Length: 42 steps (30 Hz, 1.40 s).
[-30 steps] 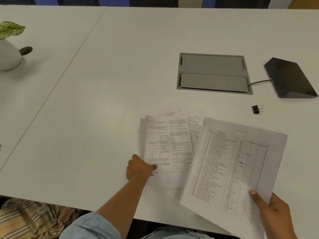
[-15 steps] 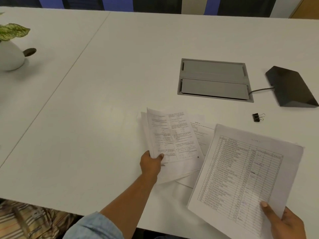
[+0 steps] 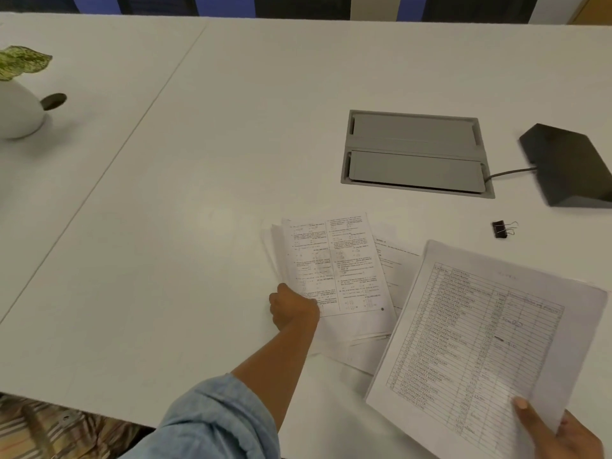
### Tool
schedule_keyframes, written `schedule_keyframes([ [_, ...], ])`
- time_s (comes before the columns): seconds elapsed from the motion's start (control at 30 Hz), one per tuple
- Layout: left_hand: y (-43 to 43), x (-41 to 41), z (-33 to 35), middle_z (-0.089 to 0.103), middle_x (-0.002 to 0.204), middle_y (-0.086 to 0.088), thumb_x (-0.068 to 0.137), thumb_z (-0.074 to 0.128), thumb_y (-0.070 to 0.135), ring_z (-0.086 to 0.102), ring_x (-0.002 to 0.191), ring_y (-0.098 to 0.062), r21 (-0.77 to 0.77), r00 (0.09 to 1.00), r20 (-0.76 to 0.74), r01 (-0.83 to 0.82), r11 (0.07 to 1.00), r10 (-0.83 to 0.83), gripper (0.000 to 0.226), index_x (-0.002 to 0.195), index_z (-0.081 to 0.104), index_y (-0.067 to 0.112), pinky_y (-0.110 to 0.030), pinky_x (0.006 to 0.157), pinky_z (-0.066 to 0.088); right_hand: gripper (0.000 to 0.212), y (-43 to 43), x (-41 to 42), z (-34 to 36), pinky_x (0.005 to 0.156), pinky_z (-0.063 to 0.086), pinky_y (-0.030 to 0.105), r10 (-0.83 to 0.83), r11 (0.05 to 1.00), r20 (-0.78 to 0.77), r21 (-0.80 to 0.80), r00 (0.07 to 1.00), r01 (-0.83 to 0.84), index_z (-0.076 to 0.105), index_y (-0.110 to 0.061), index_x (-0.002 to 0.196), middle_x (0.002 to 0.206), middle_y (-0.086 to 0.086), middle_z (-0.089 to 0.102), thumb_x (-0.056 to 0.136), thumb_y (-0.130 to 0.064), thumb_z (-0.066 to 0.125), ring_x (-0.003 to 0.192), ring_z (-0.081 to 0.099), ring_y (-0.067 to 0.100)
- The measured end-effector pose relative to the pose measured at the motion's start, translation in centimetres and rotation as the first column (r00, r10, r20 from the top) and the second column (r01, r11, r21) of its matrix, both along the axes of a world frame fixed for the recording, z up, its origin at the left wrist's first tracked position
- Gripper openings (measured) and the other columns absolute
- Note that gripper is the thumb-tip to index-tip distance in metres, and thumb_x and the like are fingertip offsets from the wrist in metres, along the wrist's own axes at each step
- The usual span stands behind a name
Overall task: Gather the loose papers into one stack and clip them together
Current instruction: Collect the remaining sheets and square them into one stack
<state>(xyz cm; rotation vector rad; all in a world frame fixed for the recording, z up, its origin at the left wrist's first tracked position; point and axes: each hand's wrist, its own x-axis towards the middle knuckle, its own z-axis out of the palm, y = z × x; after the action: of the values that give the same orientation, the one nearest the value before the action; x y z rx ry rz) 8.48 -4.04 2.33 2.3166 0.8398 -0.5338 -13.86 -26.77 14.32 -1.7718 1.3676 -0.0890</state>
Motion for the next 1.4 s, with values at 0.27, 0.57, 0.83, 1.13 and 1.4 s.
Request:
schedule_keyframes([
  [0.27,1.2,-0.1,0.5,0.060,0.111,0.003,0.076,0.079,0.007,0.066,0.092,-0.024,-0.302,0.980,0.175,-0.039,0.952,0.095,0.086,0.144,0.031,0.026,-0.046,0.076,0.063,0.019,-1.3,-0.1,-0.6,0.056,0.046,0.017,-0.001,0.999,0.003,-0.037,1.000,0.001,0.058,0.002,0.078,0.065,0.015,0.060,0.085,-0.011,0.071,0.060,0.046,0.023],
  [0.57,5.0,0.1,3.2,0.070,0.109,-0.007,0.099,0.057,0.014,0.070,0.091,-0.031,-0.535,0.987,0.133,-0.007,0.845,0.093,0.021,0.119,0.063,0.011,-0.039,0.068,0.063,0.032,-2.0,0.2,-0.1,0.085,0.036,0.034,-0.005,1.000,0.027,0.024,1.000,0.004,0.064,0.013,0.111,0.089,0.021,0.058,0.089,-0.010,0.065,0.087,0.053,0.027],
  [0.83,7.9,-1.2,7.4,0.075,0.101,-0.006,0.098,0.060,0.021,0.073,0.084,-0.024,-0.566,0.965,0.260,0.116,0.816,0.043,0.018,0.114,0.065,0.015,-0.024,0.055,0.059,0.007,-2.5,0.0,0.6,0.081,0.036,0.035,-0.004,0.998,0.076,0.069,0.997,-0.001,0.062,-0.003,0.092,0.090,0.024,0.061,0.090,-0.010,0.064,0.084,0.054,0.028],
  [1.13,7.8,-3.3,11.8,0.080,0.099,-0.007,0.088,0.072,0.017,0.078,0.085,-0.027,-0.712,0.974,0.219,0.123,0.691,0.052,0.021,0.107,0.072,0.010,-0.034,0.063,0.062,0.009,-2.3,0.1,0.1,0.080,0.039,0.037,0.013,0.994,0.111,0.108,0.994,-0.025,0.062,-0.004,0.095,0.090,0.021,0.061,0.091,-0.012,0.063,0.085,0.056,0.030],
  [1.4,3.3,-5.7,13.8,0.080,0.100,-0.004,0.075,0.081,0.009,0.078,0.087,-0.028,-0.805,0.975,0.210,0.213,0.554,-0.069,0.033,0.106,0.070,0.010,-0.038,0.067,0.063,0.015,-0.6,3.4,-0.2,0.076,0.057,0.042,0.069,0.922,0.258,0.351,0.964,-0.160,0.069,-0.008,0.104,0.095,0.011,0.077,0.091,-0.012,0.064,0.086,0.073,0.032],
])
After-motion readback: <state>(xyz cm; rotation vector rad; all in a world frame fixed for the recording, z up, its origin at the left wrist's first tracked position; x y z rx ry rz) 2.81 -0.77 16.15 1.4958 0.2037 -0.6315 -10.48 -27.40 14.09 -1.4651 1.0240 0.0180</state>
